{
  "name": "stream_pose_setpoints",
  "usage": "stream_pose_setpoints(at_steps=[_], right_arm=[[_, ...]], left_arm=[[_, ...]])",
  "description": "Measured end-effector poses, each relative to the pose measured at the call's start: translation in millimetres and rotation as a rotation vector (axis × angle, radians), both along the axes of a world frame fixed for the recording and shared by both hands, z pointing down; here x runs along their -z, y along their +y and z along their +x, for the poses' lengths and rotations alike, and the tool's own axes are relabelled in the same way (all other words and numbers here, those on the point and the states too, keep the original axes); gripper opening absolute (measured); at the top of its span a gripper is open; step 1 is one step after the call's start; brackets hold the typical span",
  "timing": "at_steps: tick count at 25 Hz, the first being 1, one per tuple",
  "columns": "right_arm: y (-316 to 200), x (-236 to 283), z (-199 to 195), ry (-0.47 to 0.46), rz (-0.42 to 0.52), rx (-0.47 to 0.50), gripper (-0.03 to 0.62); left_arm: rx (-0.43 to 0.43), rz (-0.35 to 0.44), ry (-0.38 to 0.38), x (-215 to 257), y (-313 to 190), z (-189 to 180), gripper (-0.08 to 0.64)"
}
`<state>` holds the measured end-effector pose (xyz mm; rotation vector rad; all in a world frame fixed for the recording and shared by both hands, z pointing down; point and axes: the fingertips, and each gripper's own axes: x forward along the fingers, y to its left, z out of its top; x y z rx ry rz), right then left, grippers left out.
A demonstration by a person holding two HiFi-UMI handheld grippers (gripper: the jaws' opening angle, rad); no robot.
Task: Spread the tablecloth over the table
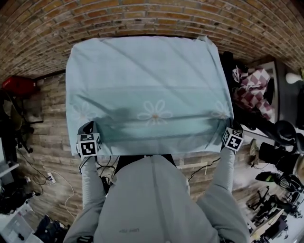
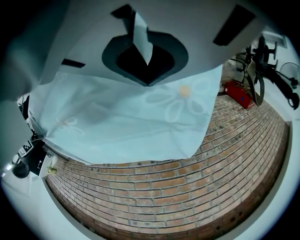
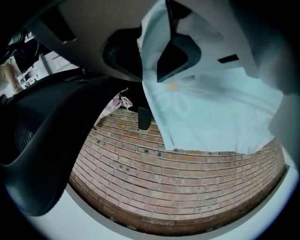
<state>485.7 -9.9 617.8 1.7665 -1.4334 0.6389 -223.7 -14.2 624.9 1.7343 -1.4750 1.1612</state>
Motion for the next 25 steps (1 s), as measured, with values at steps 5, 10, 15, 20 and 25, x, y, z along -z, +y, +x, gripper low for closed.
stream_pose_setpoints(at_steps=[5,10,15,20,25], right_arm=[[16,19,-29,-0.06,0.051,0.075,0.13],[67,22,-62,-0.144,0.039,0.096,0.138],[108,3,-85,-0.246,-0.012,0.067,0.138],[133,-18,-104,-0.271,-0.068,0.05,0.127],[143,-20,-92,-0.217,-0.098,0.072,0.025]], left_arm=[[-0.007,-0.011,-0.014,-2,0,-3,0.023],[-0.043,0.015,-0.048,4,-6,3,0.025],[-0.183,0.097,0.001,22,-40,60,0.025],[-0.34,0.156,0.062,42,-61,127,0.025],[-0.475,0.17,0.13,49,-55,196,0.025]])
